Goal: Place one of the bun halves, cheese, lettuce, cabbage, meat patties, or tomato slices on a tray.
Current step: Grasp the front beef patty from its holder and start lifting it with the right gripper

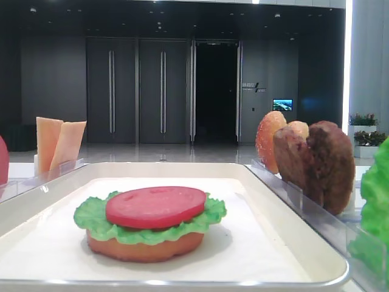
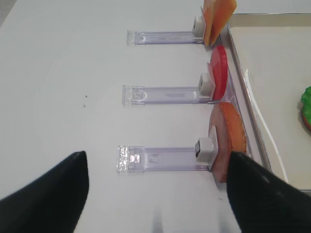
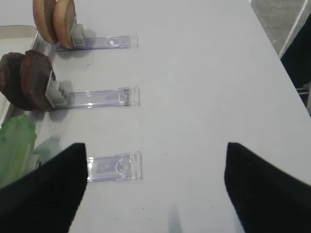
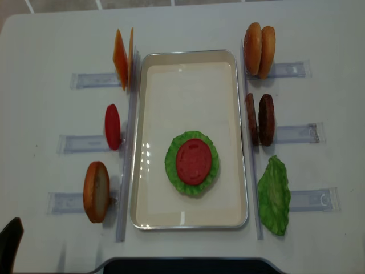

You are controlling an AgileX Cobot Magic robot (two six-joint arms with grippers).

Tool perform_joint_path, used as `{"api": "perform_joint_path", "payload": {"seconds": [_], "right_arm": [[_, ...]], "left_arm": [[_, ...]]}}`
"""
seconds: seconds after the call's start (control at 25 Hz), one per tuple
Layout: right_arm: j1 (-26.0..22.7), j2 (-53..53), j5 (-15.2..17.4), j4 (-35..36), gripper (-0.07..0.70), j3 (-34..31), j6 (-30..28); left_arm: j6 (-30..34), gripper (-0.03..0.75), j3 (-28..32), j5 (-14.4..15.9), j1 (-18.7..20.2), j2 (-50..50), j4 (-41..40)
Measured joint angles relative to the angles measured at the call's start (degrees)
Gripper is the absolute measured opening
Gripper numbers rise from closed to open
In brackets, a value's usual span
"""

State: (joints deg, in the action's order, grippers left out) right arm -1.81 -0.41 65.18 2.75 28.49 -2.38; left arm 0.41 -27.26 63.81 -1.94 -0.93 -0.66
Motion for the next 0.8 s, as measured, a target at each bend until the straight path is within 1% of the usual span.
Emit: {"api": "perform_joint_path", "payload": {"seconds": [0.8], "right_arm": [[0.0, 0.0, 0.0, 0.0, 0.577, 0.0, 0.0]], "left_arm": [[0.0, 0.692, 0.0, 0.0, 0.0, 0.0, 0.0]]}}
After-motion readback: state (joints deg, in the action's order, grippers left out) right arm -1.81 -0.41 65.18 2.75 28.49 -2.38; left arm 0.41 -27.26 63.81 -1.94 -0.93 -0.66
